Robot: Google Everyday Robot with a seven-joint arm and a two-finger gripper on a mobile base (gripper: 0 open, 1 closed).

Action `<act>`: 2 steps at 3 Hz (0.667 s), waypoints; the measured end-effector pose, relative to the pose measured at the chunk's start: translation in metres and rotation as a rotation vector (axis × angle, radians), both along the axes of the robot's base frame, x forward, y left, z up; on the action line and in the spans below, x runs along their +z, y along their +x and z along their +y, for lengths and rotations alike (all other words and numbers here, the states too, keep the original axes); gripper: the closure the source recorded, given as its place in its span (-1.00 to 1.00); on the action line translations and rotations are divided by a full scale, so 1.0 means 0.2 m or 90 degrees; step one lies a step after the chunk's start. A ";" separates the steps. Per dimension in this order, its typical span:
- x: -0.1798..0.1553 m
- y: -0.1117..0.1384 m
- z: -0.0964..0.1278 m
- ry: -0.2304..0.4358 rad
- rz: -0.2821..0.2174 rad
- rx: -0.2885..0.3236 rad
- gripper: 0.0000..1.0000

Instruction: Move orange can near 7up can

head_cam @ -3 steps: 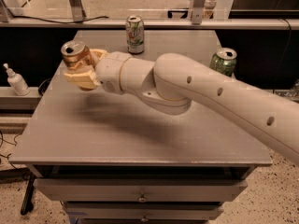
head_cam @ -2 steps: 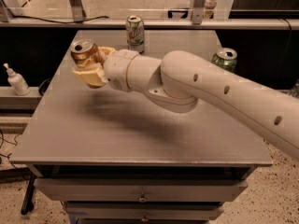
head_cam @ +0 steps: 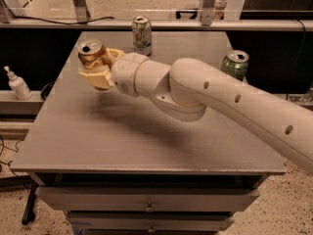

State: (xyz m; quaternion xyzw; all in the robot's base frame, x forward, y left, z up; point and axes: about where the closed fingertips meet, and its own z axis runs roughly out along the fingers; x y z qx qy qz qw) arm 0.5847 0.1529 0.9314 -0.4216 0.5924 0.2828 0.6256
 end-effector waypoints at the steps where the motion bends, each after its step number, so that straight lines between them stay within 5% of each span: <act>1: -0.05 0.19 -0.13 0.014 -0.011 -0.063 1.00; 2: -0.09 0.41 -0.29 0.010 -0.020 -0.121 1.00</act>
Offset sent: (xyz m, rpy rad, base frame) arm 0.1372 -0.1092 -0.0323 -0.0028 -0.0431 -0.3164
